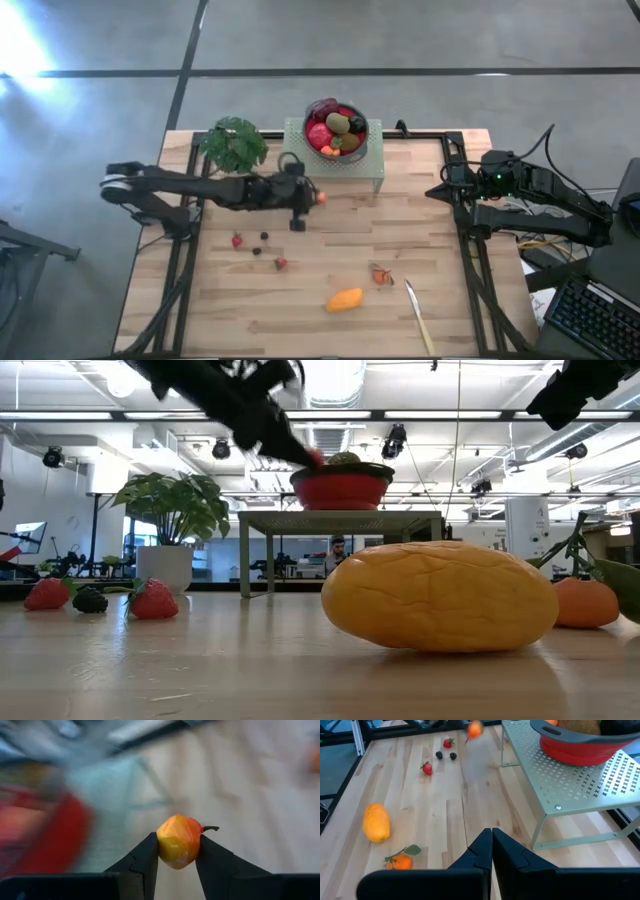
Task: Pick & Place Fruit
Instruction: Put the peach into the red strainer bowl on the shelf, then put the black cherry into the red strainer bowl on the shelf
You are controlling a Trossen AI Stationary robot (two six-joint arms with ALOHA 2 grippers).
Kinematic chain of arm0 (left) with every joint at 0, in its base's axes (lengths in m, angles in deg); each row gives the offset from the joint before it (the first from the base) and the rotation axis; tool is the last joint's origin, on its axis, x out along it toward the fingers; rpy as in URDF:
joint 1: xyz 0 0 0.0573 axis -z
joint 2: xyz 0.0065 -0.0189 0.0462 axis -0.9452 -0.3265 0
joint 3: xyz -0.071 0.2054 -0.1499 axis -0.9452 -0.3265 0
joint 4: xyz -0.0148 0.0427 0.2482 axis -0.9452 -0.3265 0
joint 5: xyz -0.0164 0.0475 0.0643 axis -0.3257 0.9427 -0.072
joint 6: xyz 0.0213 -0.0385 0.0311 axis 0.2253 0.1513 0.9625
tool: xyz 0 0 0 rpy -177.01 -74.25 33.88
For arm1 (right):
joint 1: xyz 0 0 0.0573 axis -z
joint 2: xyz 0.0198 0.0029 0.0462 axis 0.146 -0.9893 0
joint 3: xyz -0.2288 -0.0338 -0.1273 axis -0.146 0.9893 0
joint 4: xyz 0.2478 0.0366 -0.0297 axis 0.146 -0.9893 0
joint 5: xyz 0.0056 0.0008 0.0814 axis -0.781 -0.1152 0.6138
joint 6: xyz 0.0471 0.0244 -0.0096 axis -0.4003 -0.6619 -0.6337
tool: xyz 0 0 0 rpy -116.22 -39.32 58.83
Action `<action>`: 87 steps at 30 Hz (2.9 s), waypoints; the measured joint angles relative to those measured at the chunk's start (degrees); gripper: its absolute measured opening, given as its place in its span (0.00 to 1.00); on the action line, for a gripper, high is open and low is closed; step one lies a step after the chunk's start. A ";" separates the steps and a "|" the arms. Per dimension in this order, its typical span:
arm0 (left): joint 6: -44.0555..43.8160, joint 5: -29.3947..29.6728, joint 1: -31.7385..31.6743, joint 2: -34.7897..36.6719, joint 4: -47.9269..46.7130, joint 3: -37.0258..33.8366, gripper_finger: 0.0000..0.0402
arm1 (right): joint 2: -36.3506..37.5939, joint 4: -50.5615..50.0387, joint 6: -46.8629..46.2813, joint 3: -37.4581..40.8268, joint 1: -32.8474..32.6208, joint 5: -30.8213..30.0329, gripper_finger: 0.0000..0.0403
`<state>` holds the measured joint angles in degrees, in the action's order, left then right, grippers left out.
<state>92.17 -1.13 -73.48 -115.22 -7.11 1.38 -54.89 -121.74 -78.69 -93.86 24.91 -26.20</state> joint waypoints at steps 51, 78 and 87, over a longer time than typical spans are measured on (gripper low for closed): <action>-12.72 -4.37 -26.52 -9.55 -22.65 27.93 0.38 | 0.00 0.00 0.00 0.00 0.02 0.02 0.02; -9.99 -4.56 -25.47 -9.01 -40.57 37.90 0.54 | 0.00 0.00 0.00 0.02 0.00 0.00 0.02; -9.88 -7.12 -18.85 -7.00 -56.69 39.12 0.54 | 0.00 0.00 0.00 0.02 0.00 0.01 0.02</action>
<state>82.29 -8.25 -92.33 -122.21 -63.80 40.50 -54.89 -121.74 -78.69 -93.84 24.91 -26.19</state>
